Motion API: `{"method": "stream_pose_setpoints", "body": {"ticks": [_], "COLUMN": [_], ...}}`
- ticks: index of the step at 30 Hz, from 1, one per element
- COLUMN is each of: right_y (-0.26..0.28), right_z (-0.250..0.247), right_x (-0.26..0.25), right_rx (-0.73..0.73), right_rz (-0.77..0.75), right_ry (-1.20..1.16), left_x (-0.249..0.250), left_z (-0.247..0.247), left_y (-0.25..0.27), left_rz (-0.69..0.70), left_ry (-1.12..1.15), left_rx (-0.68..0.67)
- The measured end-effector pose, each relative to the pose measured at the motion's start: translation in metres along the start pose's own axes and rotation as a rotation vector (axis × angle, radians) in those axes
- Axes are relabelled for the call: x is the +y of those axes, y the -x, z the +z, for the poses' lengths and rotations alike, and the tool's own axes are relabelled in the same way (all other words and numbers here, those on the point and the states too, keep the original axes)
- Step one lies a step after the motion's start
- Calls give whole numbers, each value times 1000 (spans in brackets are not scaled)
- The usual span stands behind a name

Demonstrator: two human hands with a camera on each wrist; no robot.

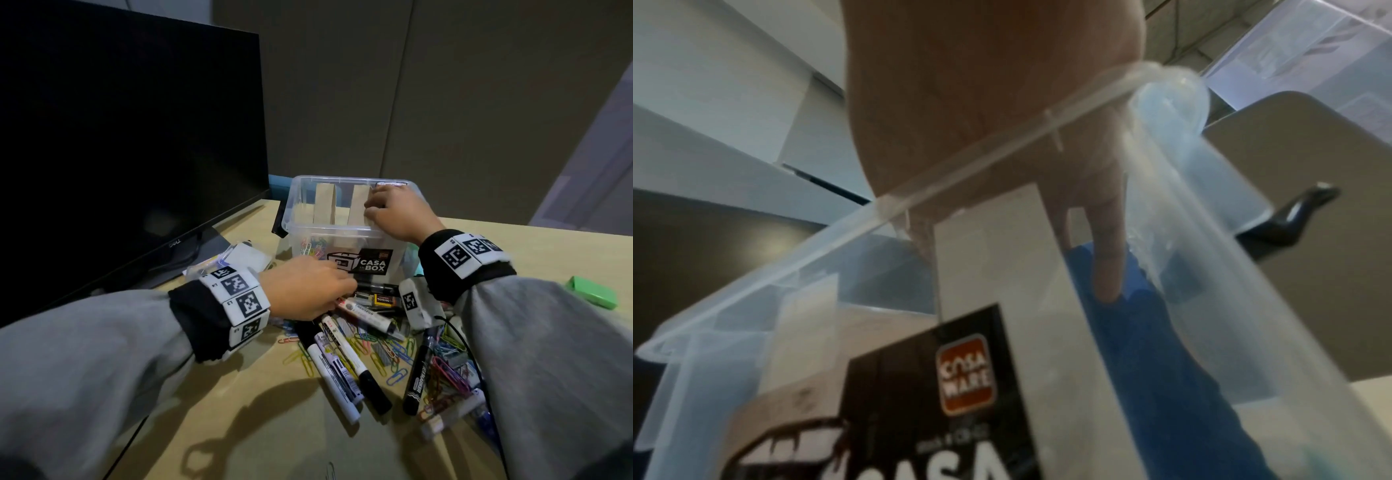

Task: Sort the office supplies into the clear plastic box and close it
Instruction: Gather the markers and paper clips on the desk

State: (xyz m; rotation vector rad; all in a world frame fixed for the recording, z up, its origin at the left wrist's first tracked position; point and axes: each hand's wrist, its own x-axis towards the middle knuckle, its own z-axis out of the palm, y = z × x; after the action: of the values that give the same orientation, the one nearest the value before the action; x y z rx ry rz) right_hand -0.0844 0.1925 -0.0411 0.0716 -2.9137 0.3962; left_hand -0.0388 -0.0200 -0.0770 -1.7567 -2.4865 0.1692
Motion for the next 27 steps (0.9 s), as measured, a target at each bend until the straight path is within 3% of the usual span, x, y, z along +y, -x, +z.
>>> {"method": "stream_pose_setpoints", "body": {"ticks": [3,7,11,14,18,23,27], "right_y": [1,9,9,9,10,10,8], "right_z": [-3,-9,-11,-10,-11,-9,-8], "right_x": [1,-3,-6,-8,-8,-8,-7], "right_rx": [33,25,34,22,38,66,72], "right_rz": [20,78,117,79,76,72,86], "right_ry": [-233,-578,-601,-556,-536,-518,-525], "left_x": [0,-3,-13,-28,-50,-57,-58], "left_z": [-19,-39,-48,-53,-54,-47,-48], "left_y": [3,4,-7,-24,-54,-77,-78], "left_rz": [-74,-231,-504,-704,-843,-885,-875], "left_ry": [108,308,591,811,997,704,605], "left_rx": [96,366,639,765,747,601,572]}}
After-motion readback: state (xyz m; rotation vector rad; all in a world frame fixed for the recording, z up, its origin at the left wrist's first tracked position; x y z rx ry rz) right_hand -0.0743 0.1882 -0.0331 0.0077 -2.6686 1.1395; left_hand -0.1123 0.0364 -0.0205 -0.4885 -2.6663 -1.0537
